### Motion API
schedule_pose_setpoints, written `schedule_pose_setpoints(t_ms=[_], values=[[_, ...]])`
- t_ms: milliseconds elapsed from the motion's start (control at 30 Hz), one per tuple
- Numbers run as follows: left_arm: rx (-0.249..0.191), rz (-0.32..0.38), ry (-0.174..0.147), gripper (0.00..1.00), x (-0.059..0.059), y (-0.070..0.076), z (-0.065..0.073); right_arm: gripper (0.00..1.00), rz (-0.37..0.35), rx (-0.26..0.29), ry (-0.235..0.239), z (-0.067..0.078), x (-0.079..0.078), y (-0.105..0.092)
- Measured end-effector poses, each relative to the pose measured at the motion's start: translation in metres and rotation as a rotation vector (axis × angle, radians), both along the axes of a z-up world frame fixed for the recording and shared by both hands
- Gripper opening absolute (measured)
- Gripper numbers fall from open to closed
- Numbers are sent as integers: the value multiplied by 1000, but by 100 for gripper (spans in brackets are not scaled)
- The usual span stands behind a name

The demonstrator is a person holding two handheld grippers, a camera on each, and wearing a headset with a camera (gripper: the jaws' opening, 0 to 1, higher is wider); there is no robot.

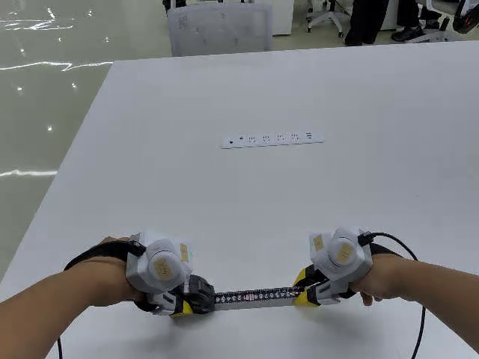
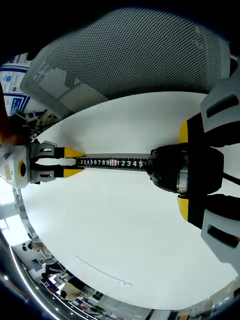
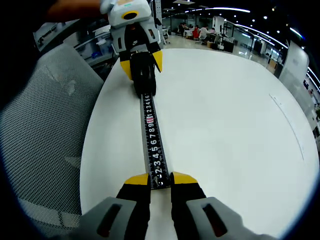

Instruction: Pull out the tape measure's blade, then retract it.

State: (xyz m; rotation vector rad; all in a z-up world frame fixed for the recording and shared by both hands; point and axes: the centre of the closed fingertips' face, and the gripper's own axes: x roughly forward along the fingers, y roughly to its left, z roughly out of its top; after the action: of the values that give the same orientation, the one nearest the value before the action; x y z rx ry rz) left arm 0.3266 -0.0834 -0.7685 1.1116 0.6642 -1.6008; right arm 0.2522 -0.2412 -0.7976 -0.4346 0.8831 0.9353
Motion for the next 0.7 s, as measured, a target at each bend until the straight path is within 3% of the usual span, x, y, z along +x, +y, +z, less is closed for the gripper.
schedule_pose_setpoints(t_ms=[700], values=[[3, 4, 0, 32, 0, 0, 0, 13, 4, -13, -2, 0, -6, -13]])
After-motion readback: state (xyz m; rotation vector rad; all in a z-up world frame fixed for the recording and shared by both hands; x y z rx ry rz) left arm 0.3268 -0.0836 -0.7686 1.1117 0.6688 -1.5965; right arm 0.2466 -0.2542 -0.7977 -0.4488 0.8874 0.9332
